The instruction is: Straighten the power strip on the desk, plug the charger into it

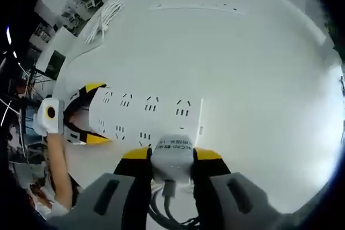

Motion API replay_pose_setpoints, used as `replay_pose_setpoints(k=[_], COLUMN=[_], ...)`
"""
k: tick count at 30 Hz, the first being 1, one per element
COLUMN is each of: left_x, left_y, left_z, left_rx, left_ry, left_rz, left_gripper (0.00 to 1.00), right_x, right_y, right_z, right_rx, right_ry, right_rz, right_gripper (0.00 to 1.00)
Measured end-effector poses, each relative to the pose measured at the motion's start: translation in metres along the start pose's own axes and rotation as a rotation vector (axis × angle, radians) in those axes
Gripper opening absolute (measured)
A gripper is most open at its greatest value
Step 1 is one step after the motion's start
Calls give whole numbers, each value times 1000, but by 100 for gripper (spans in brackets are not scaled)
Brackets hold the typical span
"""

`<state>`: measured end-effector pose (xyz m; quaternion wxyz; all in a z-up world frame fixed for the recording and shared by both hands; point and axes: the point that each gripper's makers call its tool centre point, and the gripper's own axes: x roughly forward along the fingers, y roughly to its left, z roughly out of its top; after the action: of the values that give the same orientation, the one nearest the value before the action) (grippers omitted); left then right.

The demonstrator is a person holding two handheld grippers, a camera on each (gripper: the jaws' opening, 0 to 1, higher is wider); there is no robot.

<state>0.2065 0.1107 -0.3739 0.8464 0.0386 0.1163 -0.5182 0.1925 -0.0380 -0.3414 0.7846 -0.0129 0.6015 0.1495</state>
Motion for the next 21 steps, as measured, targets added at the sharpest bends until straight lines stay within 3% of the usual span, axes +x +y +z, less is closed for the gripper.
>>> replay_pose_setpoints(k=[13,18,19,20,21], left_x=[2,2,2,2,2], left_y=[1,1,1,0,0], left_z=[1,1,1,1,1], left_rx=[-2,-2,-1,-1,-1], left_ry=[2,3,3,3,3], left_rz=[4,6,7,7,7], left_gripper=[69,69,69,69,68], right_x=[0,5,6,7,7], right_y=[-2,-1,-2,-3,-3], right_z=[7,4,6,6,9], right_rx=[-12,-43,0,-60,-48], right_ry=[-27,-49,-62,-47,-50], right_rz=[-48,-104,-123,-122,-120], right_gripper=[28,28,28,28,28])
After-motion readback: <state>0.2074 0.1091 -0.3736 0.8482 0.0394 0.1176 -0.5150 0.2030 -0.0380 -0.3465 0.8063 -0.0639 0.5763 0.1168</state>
